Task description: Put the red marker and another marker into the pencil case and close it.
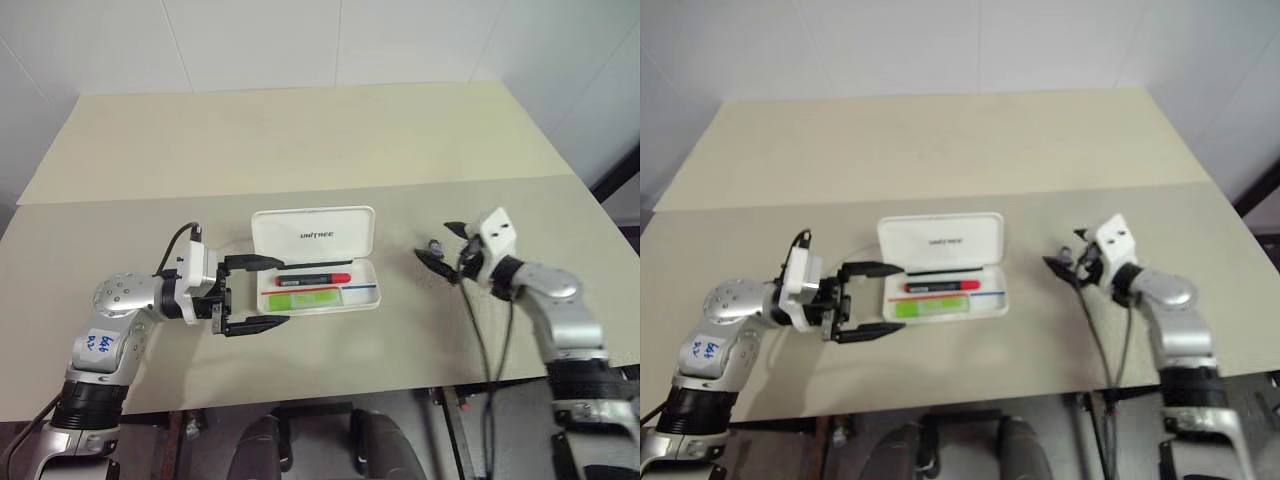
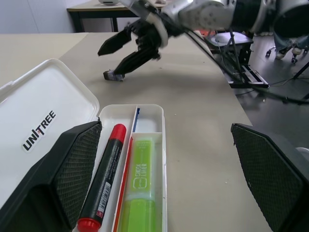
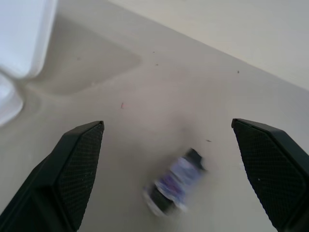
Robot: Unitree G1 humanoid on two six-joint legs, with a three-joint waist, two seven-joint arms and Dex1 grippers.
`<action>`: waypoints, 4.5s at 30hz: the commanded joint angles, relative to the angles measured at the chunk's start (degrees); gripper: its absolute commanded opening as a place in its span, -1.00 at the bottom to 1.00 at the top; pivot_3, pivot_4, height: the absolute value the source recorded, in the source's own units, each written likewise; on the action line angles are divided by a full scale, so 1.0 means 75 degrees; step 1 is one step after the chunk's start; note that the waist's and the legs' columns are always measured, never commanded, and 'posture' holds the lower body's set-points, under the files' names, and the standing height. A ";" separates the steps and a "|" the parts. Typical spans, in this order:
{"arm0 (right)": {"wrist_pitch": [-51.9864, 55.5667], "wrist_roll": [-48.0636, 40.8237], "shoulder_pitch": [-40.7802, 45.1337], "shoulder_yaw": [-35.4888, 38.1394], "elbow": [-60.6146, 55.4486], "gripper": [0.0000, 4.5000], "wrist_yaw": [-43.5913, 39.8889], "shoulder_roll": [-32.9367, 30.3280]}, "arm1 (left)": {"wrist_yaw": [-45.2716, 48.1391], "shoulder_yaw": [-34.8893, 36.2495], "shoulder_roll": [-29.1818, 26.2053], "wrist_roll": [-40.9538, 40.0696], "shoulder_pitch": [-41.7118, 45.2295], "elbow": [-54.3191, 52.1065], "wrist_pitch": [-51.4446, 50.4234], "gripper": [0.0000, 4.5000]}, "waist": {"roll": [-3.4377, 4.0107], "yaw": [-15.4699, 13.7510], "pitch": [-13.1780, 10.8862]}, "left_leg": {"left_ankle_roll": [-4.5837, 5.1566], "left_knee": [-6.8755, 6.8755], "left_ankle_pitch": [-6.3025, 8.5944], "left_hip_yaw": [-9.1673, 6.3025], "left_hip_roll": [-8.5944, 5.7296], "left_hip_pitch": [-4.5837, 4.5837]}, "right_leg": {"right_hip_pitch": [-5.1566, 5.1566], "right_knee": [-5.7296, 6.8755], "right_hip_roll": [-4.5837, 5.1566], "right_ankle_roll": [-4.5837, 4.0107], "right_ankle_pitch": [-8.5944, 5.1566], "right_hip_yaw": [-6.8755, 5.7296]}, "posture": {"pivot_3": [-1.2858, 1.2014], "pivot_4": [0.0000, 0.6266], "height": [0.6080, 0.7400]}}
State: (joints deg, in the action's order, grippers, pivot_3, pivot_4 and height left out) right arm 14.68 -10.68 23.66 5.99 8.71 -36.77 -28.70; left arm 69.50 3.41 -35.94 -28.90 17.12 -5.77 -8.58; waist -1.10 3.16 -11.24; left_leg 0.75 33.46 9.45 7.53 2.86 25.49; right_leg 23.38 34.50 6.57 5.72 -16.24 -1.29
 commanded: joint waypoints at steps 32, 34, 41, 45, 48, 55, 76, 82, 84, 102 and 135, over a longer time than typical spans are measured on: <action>0.1379 0.0110 -0.0348 0.0050 -0.1793 -0.82 0.2240 0.1434 | -0.0097 -0.0056 0.0183 0.0070 0.0077 0.0010 0.0275 1.00 | -0.0008 0.0025 0.0005 | 0.0000 -0.0044 0.0000 0.0041 0.0009 -0.0004 | 0.0016 -0.0017 -0.0018 -0.0019 -0.0001 0.0014 | 0.03 -0.52 1.00; 0.1229 -0.0232 -0.0312 -0.0062 -0.1920 -0.82 0.1349 0.1072 | -0.0083 -0.0047 0.0168 0.0078 0.0055 0.0024 0.0300 1.00 | -0.0008 0.0026 0.0005 | 0.0001 -0.0043 0.0000 0.0044 0.0008 -0.0004 | 0.0016 -0.0021 -0.0021 -0.0016 0.0000 0.0014 | 0.03 -0.52 1.00; 0.1354 -0.2268 -0.0534 -0.0889 -0.3165 -0.82 -0.2969 -0.0539 | 0.0026 -0.0024 0.0090 0.0161 0.0009 0.0174 0.0456 1.00 | -0.0012 0.0000 0.0007 | 0.0007 -0.0039 0.0002 0.0048 0.0014 -0.0006 | 0.0011 -0.0023 -0.0045 0.0003 0.0005 0.0009 | 0.03 -0.52 1.00; 0.1369 -0.2202 -0.0403 -0.1493 -0.3167 -0.82 -0.3524 -0.0709 | 0.0067 -0.0029 0.0045 0.0183 -0.0072 0.0159 0.0500 1.00 | -0.0017 -0.0003 0.0010 | 0.0007 -0.0028 0.0003 0.0035 0.0020 -0.0006 | 0.0010 -0.0023 -0.0034 -0.0008 0.0000 0.0008 | 0.03 -0.52 1.00; 0.1094 -0.1840 -0.0108 -0.1944 -0.2746 -0.82 -0.3701 -0.0619 | 0.0110 -0.0068 -0.0023 0.0231 -0.0125 0.0136 0.0516 1.00 | -0.0016 0.0005 0.0010 | 0.0006 -0.0024 0.0003 0.0036 0.0015 -0.0005 | 0.0010 -0.0024 -0.0015 -0.0033 -0.0010 0.0011 | 0.03 -0.52 1.00; 0.0206 -0.1196 0.0602 -0.2466 -0.1327 -0.82 -0.4264 -0.0468 | 0.0204 -0.0179 -0.0344 0.0568 -0.0139 0.0248 0.0656 1.00 | -0.0018 0.0003 0.0011 | 0.0006 -0.0032 0.0004 0.0044 0.0016 -0.0002 | 0.0010 -0.0054 -0.0013 -0.0049 0.0002 0.0014 | 0.03 -0.52 1.00; -0.0791 -0.0722 0.1023 -0.2455 -0.0013 -0.82 -0.4642 -0.0272 | 0.0090 -0.0228 -0.0272 0.0605 0.0055 0.0298 0.0670 1.00 | -0.0018 0.0003 0.0011 | 0.0018 -0.0036 0.0013 0.0076 0.0024 -0.0002 | 0.0023 -0.0058 -0.0001 -0.0021 0.0020 -0.0007 | 0.03 -0.52 1.00; -0.0794 -0.0673 0.1120 -0.2453 0.0184 -0.66 -0.4716 -0.0176 | 0.0059 -0.0217 -0.0281 0.0571 0.0054 0.0269 0.0653 1.00 | -0.0018 0.0000 0.0011 | 0.0017 -0.0035 0.0013 0.0078 0.0025 -0.0002 | 0.0024 -0.0055 -0.0002 -0.0017 0.0022 -0.0007 | 0.03 -0.52 1.00; -0.0925 -0.0605 0.1157 -0.2465 0.0256 -0.37 -0.4730 -0.0185 | 0.0058 -0.0210 -0.0286 0.0565 0.0047 0.0263 0.0651 1.00 | -0.0018 -0.0001 0.0011 | 0.0017 -0.0034 0.0013 0.0078 0.0026 -0.0002 | 0.0024 -0.0055 -0.0002 -0.0018 0.0022 -0.0007 | 0.03 -0.52 1.00; 0.0959 -0.2485 0.0300 -0.0559 -0.3037 0.99 -0.3546 -0.0615 | -0.0325 0.0286 -0.0202 0.0275 -0.0086 0.0344 0.0502 1.00 | -0.0021 -0.0093 0.0013 | 0.0018 -0.0036 0.0014 0.0075 0.0031 -0.0002 | 0.0026 -0.0052 0.0002 -0.0014 0.0024 -0.0007 | 0.03 -0.52 1.00; -0.0057 -0.2661 -0.0609 0.0791 -0.1761 1.00 -0.4606 -0.2069 | -0.3066 0.1158 0.0374 0.1563 0.1771 0.3599 0.1357 -1.00 | -0.0027 -0.0209 0.0016 | 0.0031 -0.0006 0.0024 0.0097 0.0030 -0.0006 | 0.0013 -0.0063 -0.0004 -0.0016 0.0034 0.0004 | 0.03 -0.52 1.00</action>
State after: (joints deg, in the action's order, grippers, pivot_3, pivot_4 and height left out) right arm 16.12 -31.27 19.04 11.41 -3.90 -71.73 -43.77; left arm 47.98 12.40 -33.44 -18.47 29.14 20.85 0.15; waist -1.31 1.59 -11.12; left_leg 0.99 33.43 9.63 8.26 3.07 25.45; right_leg 23.47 34.03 6.53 5.61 -15.98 -1.27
